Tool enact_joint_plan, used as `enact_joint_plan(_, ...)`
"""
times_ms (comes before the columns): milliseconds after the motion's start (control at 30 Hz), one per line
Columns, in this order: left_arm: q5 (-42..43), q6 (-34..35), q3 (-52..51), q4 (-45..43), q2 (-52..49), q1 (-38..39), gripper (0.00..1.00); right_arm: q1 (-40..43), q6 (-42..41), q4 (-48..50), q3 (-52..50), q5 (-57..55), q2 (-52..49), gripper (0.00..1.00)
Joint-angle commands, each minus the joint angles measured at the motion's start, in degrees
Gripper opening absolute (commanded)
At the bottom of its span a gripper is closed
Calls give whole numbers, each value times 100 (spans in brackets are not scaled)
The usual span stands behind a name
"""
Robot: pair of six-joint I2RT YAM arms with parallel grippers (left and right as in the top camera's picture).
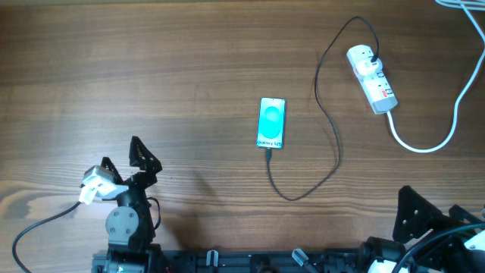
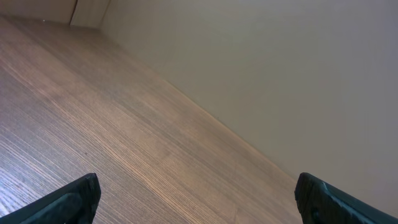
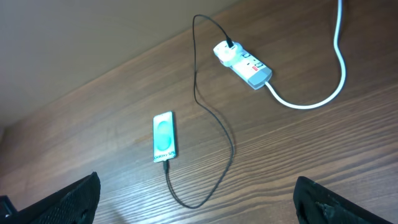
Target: Plug charger to phone and switch on socket
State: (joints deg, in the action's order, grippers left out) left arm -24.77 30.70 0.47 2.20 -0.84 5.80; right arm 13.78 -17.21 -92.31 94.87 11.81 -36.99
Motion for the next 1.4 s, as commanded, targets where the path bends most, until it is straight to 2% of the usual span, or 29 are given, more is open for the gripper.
enact_joint_plan(0, -13, -44, -9, 24, 61, -46, 100, -39, 66, 17, 0, -275, 63, 100)
enact_joint_plan(33, -15, -44, -9, 24, 61, -46, 100, -39, 59, 17, 0, -273, 63, 100)
enact_joint_plan(133, -13, -44, -9, 24, 61, -46, 100, -42, -813, 17, 0, 57, 66, 100)
enact_joint_plan(200, -13, -44, -9, 24, 61, -46, 100, -44, -885, 20, -11, 61, 74, 99)
enact_joint_plan(333, -13, -44, -9, 24, 61, -46, 100, -44, -673, 238, -162, 234, 437, 100)
enact_joint_plan(467, -13, -44, -9, 24, 61, -46, 100, -44, -262, 682, -431, 227, 1462, 100)
enact_joint_plan(667, -13, -44, -9, 24, 61, -46, 100, -33, 798, 1521, -861, 181, 2981, 100)
enact_joint_plan(767, -13, -44, -9, 24, 61, -46, 100, -26, 1270, 1862, -1388, 166, 3383, 100)
enact_joint_plan(900, -13, -44, -9, 24, 61, -46, 100, -26, 1419, 2334, -2356, 345, 3473, 100)
enact_joint_plan(1000, -15, -44, -9, 24, 61, -46, 100, -26, 1423, 3377, -3377, 1126, 3477, 100)
enact_joint_plan(1133, -13, -44, -9, 24, 61, -46, 100, -63, 1333, 5742, -5233, 2284, 3665, 100)
enact_joint_plan(1200, -13, -44, -9, 24, 61, -46, 100, -332, 634, 7333, -6476, 1875, 3676, 100)
enact_joint_plan(1367, -13, -44, -9, 24, 61, -46, 100, -979, -149, 8878, -7750, 470, 3676, 100)
